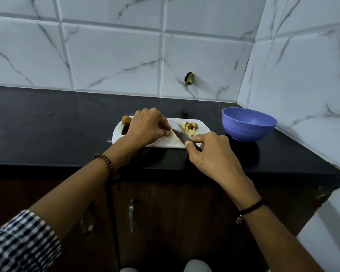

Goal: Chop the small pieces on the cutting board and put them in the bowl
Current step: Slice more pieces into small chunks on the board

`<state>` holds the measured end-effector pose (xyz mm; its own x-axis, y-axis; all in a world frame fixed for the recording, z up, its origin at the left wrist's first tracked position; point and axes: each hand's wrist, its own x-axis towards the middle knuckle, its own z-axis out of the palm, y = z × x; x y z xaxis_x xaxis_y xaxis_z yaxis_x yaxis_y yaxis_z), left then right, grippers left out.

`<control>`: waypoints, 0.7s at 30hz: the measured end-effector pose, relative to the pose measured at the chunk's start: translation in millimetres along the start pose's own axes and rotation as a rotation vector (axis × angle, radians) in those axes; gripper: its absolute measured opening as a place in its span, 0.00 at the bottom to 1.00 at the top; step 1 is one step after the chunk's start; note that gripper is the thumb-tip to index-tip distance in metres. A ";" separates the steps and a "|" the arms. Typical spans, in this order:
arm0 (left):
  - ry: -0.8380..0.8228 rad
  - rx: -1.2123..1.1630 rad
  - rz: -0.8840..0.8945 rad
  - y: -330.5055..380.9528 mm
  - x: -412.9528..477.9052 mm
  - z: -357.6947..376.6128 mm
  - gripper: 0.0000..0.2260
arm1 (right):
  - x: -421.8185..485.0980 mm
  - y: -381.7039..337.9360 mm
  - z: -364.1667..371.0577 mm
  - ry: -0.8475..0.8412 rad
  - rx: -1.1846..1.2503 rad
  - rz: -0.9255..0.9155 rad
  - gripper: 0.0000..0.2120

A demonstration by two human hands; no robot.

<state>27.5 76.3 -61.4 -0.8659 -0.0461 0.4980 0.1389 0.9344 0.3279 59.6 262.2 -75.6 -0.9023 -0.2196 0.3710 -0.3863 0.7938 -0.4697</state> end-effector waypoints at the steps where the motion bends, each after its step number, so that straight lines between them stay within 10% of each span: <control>1: -0.004 -0.005 0.004 0.2 1.3 -0.1 0.07 | 0.0 -1.1 -1.1 -0.020 0.002 0.003 0.16; 21: 0.016 -0.078 -0.063 -3.4 -4.8 3.7 0.06 | -9.3 -21.9 -26.9 -0.221 -0.219 -0.016 0.12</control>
<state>29.4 74.7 -67.8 -0.8664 -0.1100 0.4870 0.1222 0.8990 0.4206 81.6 262.1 -47.3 -0.9256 -0.3320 0.1821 -0.3719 0.8873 -0.2728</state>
